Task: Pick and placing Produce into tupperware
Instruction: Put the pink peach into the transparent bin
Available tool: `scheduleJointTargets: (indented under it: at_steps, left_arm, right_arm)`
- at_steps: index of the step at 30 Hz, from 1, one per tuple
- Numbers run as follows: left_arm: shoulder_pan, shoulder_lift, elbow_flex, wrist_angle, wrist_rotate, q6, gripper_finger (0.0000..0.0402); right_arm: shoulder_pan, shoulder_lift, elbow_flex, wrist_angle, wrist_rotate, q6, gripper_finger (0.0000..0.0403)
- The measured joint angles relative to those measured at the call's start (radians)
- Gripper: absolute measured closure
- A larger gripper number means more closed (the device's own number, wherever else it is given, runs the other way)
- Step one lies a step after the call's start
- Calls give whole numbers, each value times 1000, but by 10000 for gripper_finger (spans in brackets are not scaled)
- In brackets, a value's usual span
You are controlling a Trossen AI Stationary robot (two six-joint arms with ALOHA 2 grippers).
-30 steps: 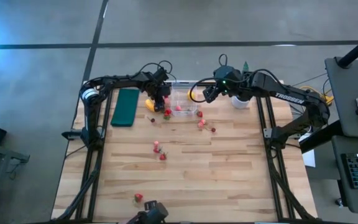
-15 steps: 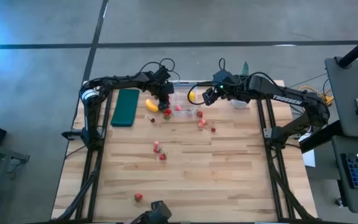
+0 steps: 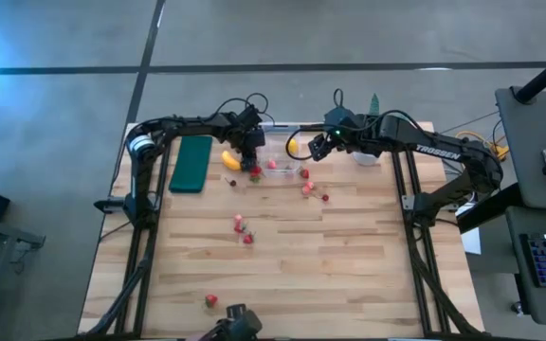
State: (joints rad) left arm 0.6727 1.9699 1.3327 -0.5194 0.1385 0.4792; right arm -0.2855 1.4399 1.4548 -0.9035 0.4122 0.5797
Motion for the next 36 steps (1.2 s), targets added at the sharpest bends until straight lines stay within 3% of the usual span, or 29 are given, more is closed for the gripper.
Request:
scheduleJointTargets:
  at_steps: [7, 12, 26, 36]
  left_arm:
    - [9, -32, 0, -83, -12, -7, 233]
    - [12, -35, -4, -163, 42, -107, 233]
    - [20, -73, -7, -231, 44, -132, 206]
    - [20, -71, -27, -193, 41, -133, 202]
  right_arm:
    - [0, 0, 0, 0, 0, 0, 136]
    - [0, 0, 0, 1, 0, 0, 139]
    - [0, 0, 0, 2, 0, -3, 134]
    - [-1, 0, 0, 3, 8, -8, 139]
